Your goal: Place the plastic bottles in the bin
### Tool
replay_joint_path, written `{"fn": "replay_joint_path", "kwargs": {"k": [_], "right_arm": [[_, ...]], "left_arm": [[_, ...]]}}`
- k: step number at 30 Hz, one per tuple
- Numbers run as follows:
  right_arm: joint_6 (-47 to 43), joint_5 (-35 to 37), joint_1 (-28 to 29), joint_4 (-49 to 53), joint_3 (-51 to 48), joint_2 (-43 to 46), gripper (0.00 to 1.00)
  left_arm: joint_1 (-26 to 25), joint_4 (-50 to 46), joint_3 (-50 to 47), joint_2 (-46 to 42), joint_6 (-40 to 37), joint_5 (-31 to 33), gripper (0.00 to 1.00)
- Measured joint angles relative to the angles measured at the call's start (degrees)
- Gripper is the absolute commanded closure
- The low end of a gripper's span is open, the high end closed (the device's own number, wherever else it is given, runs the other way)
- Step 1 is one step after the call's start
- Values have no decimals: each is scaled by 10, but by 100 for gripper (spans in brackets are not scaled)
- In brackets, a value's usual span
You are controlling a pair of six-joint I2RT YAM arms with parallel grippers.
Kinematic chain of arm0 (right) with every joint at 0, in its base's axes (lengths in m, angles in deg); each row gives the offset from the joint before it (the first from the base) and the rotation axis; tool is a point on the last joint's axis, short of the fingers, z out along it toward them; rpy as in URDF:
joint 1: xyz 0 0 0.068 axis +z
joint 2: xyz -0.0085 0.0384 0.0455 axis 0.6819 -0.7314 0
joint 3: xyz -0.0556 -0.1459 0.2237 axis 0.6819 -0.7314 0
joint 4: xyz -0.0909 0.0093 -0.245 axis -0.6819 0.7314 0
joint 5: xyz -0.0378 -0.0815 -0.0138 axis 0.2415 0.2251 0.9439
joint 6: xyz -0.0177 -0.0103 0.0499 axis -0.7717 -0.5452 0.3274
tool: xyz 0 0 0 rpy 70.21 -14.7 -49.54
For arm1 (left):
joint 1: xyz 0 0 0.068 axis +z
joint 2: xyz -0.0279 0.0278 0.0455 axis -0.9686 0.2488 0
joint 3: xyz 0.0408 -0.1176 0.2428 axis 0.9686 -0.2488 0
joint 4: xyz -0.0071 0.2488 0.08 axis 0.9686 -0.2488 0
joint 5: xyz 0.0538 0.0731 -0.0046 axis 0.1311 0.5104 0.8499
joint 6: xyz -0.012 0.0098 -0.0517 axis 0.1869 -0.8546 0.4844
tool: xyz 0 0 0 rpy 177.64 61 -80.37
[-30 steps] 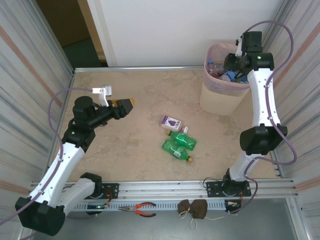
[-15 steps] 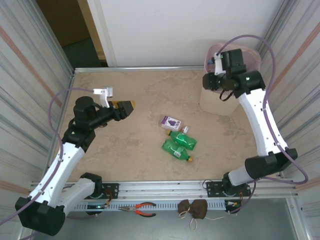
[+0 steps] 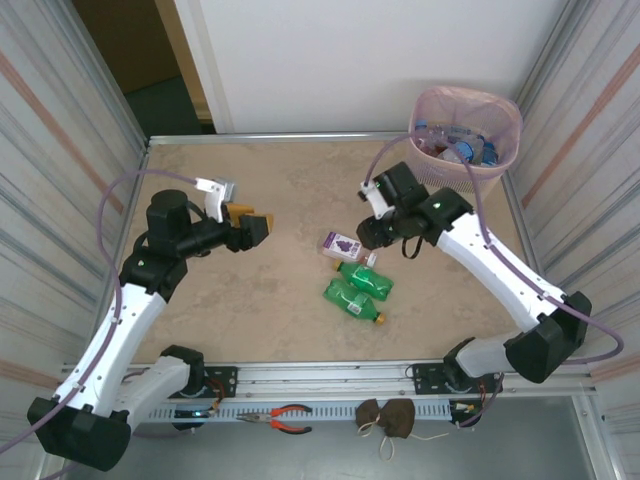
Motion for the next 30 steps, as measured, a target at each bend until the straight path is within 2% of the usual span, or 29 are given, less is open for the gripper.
{"fn": "replay_joint_path", "kwargs": {"k": [6, 14, 20, 30], "right_arm": [[34, 24, 99, -3, -36, -25, 51], [63, 58, 184, 4, -37, -124, 45], [72, 73, 205, 12, -31, -193, 37], [70, 92, 206, 8, -11, -255, 30]], "left_arm": [[0, -24, 0, -1, -10, 0, 25], [0, -54, 5, -12, -17, 15, 25], [1, -65, 11, -17, -20, 27, 25], [1, -62, 12, -17, -18, 31, 24]]}}
